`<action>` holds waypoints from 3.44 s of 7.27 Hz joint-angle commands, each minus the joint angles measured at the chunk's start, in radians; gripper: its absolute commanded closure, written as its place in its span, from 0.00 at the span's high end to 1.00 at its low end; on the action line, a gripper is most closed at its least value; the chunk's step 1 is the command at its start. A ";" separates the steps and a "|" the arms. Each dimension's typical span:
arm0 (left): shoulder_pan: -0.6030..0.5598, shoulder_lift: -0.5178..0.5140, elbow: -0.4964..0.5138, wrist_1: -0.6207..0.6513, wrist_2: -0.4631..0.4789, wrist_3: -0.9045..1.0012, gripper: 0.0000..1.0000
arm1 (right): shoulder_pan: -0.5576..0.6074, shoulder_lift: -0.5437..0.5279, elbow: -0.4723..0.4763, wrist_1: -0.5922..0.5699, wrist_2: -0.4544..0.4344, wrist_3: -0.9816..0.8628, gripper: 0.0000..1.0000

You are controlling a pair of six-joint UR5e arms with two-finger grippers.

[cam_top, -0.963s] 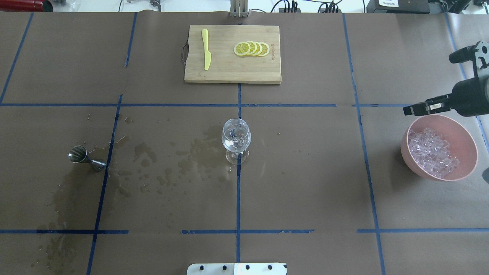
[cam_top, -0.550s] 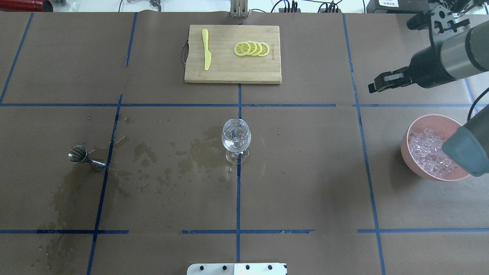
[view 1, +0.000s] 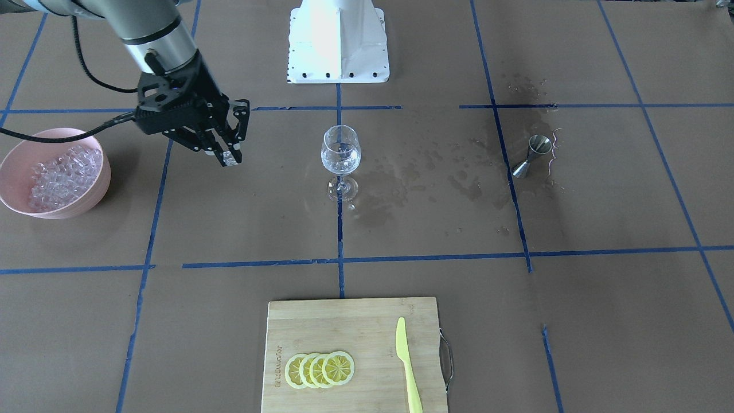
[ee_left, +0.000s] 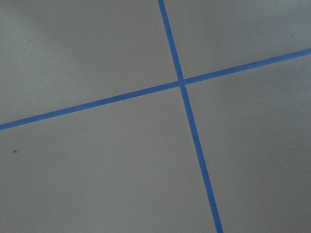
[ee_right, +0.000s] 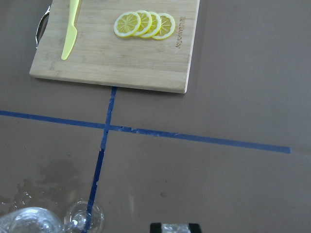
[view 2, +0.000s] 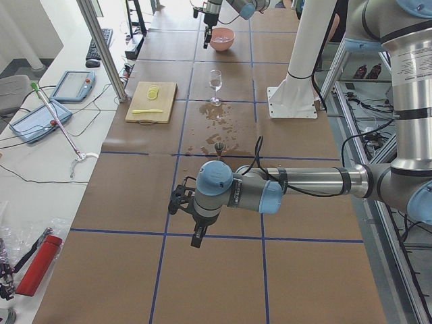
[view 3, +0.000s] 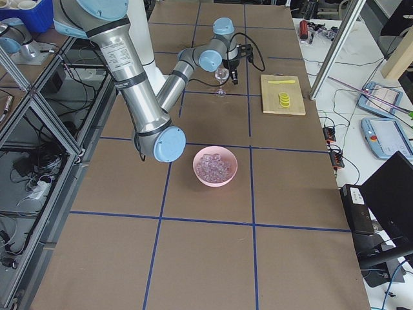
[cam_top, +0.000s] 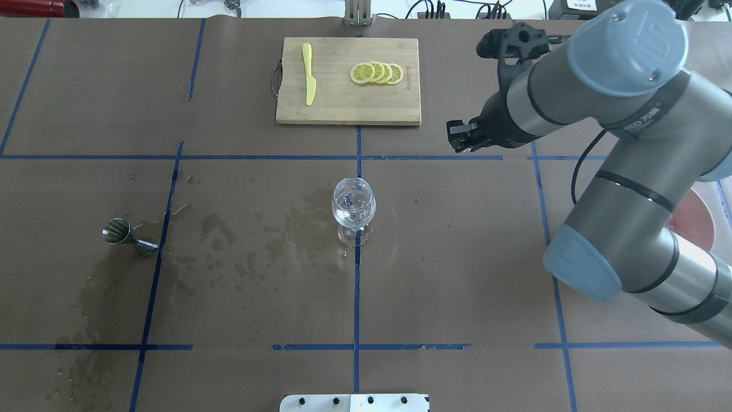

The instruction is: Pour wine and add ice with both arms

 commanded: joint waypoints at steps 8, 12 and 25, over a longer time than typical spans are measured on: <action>0.002 0.000 0.003 0.000 0.002 0.000 1.00 | -0.266 0.339 -0.177 -0.241 -0.235 0.201 0.00; 0.000 0.001 0.005 0.000 0.002 0.000 1.00 | -0.267 0.345 -0.176 -0.241 -0.235 0.226 0.22; 0.000 0.004 0.003 0.000 0.002 0.000 1.00 | -0.219 0.321 -0.164 -0.247 -0.252 0.144 0.90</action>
